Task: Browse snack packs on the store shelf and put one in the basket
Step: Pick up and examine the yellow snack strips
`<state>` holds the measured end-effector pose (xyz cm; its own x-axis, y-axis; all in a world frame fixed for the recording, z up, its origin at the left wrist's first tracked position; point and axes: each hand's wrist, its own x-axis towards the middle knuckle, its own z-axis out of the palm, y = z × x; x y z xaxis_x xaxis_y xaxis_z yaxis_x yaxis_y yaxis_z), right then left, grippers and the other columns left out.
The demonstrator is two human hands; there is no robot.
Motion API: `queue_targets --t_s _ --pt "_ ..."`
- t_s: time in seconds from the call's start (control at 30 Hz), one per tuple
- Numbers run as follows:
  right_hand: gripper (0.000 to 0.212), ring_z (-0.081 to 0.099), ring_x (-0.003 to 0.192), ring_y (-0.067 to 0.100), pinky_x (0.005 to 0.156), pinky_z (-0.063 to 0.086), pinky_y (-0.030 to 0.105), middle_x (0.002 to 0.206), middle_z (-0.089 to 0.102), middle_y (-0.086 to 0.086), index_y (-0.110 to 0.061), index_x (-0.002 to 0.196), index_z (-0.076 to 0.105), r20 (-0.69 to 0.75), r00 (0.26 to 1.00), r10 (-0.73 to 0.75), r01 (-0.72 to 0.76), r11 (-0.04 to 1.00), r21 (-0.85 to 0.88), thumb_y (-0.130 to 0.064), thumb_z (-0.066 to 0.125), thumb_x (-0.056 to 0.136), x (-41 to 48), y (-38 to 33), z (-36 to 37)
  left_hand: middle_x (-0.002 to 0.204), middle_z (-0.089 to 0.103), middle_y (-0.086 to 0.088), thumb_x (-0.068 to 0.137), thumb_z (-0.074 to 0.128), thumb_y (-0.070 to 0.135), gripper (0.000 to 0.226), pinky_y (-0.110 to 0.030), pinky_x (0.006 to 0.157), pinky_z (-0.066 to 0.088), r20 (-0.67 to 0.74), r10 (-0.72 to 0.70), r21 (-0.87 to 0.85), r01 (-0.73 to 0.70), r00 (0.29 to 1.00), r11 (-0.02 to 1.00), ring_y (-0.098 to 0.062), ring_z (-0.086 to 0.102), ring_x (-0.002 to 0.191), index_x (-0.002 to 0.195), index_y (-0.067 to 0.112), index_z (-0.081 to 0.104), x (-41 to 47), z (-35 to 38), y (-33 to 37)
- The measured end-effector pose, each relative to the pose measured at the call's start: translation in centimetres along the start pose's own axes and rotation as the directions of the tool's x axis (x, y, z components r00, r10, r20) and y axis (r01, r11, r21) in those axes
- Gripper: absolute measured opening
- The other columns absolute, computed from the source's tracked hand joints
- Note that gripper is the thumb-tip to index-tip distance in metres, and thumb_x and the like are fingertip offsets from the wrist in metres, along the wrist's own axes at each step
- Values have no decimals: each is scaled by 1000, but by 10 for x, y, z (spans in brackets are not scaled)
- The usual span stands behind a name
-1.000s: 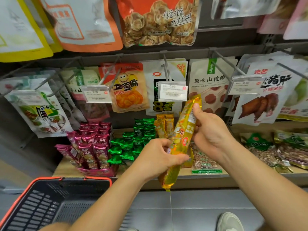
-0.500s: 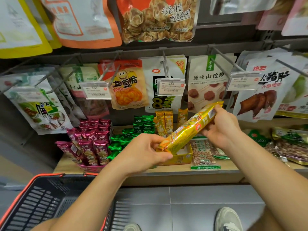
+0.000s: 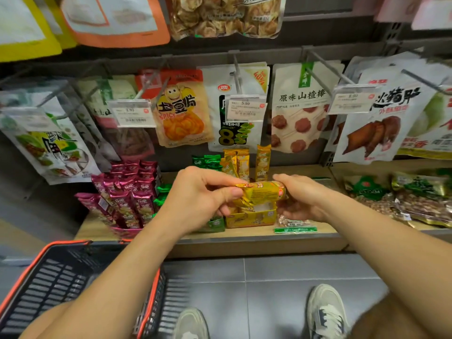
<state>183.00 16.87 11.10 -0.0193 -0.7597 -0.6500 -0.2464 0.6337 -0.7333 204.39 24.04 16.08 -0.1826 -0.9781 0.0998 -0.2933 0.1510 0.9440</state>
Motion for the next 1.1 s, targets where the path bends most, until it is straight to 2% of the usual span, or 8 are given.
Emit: queue_targets --t_s 0.1,0.2,0.33,0.5,0.63,0.8,0.97,1.1 --pt "47 64 76 24 46 54 31 97 60 16 -15 134 42 31 999 -40 28 947 320 -24 64 93 1 -4 0 70 73 -1 83 69 0 39 -21 51 53 141 -23 9 22 990 1000 -12 65 53 83 38 78 0 -2 -2" --pt "76 66 94 29 55 58 43 119 57 19 -18 148 24 -56 992 -117 130 894 430 -11 70 88 1 -7 -4 66 66 -1 80 70 -8 41 -25 60 57 277 -91 0 95 957 996 -18 69 61 96 30 74 -1 -3 -7" --pt "50 67 90 27 58 57 41 110 64 16 -6 132 46 -39 978 -205 194 824 532 -9 69 87 -2 -11 -9 85 70 -7 73 79 21 54 -28 73 56 459 -257 -26 302 850 953 -19 69 76 120 23 54 -3 -3 -11" --pt "21 63 96 27 70 55 39 113 61 19 -2 115 58 86 958 -273 183 815 549 -8 57 95 -9 -10 -3 78 65 -8 83 70 27 58 -24 59 56 386 -396 65 404 833 913 -11 62 64 132 6 47 -2 23 -19" --pt "35 61 109 31 84 54 43 120 61 20 -3 125 57 221 937 -272 143 872 469 -22 56 95 -15 -7 3 67 69 -2 87 69 11 39 -22 55 54 461 -415 89 424 785 901 -9 61 56 120 -4 54 -4 36 -27" --pt "50 71 95 24 80 58 44 108 73 5 -28 119 57 572 799 -186 176 982 74 -54 65 77 -28 14 23 73 73 -5 84 71 1 30 -30 65 60 272 -374 -79 408 886 909 -15 70 65 109 7 56 4 47 -31" --pt "39 67 62 14 46 53 29 77 69 -1 -27 112 51 424 799 -426 531 832 -163 -57 57 88 -32 17 32 89 75 -6 71 85 21 38 -42 75 58 179 -321 161 294 930 942 -25 71 78 102 18 64 13 28 -33" --pt "47 55 37 13 37 44 22 58 64 2 -29 103 53 411 793 -451 556 811 -181 -69 52 80 -35 10 23 93 73 -1 58 90 21 66 -24 54 51 89 -346 -242 357 934 902 -12 70 73 116 24 60 20 10 -29"
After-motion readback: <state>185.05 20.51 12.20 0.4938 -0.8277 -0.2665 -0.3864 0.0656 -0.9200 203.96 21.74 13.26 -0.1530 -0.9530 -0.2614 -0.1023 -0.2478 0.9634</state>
